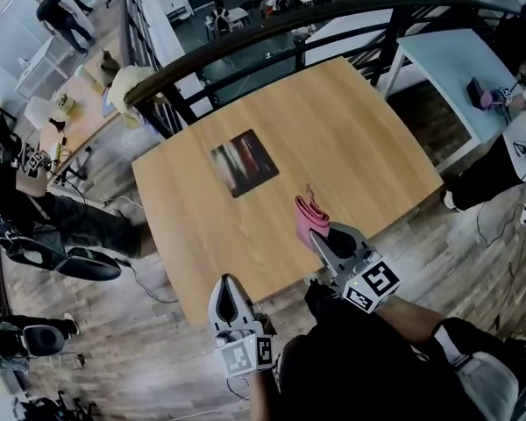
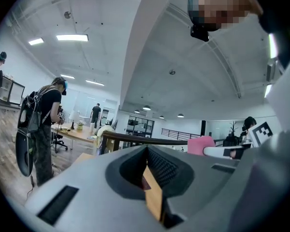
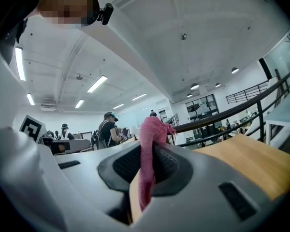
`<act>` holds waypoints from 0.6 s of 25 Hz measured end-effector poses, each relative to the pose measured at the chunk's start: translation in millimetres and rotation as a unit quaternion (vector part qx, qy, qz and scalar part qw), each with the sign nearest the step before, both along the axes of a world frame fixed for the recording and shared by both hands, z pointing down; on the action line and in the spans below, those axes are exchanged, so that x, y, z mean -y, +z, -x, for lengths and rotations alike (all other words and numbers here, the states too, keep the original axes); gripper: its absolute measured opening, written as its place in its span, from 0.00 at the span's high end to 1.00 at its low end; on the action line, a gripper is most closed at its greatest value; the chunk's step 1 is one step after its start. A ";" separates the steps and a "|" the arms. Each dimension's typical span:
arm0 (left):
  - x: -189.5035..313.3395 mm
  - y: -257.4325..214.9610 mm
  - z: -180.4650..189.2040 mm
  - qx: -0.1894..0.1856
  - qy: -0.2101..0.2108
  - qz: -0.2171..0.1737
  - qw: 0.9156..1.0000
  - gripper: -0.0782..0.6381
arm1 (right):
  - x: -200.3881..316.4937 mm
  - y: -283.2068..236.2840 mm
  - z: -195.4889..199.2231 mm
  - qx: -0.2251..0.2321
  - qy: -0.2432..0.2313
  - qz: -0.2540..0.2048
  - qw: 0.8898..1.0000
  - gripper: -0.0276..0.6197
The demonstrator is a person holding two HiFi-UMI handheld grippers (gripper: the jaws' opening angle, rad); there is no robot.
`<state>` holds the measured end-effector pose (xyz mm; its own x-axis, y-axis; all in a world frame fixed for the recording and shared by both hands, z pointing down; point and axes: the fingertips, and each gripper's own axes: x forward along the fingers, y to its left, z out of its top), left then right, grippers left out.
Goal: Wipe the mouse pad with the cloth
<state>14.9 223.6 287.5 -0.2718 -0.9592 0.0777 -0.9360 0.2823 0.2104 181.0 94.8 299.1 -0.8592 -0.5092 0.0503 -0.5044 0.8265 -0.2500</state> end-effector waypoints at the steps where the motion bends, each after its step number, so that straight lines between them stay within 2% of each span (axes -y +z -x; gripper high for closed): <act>1: 9.0 0.5 2.0 0.003 -0.001 0.002 1.000 0.86 | 10.1 -0.3 2.3 0.001 -0.002 -0.001 1.000 0.87; 7: 42.0 7.6 19.1 0.013 -0.007 0.025 1.000 0.86 | 52.7 -0.7 13.7 0.005 -0.005 -0.002 1.000 0.87; 15: 78.3 16.7 59.1 0.023 -0.001 0.042 0.999 0.86 | 81.7 8.0 43.5 -0.001 -0.007 0.004 1.000 0.87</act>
<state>-44.2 145.3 304.1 -0.2780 -0.9494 0.1461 -0.9437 0.2983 0.1429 137.5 13.1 307.2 -0.8664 -0.4963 0.0558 -0.4928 0.8317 -0.2557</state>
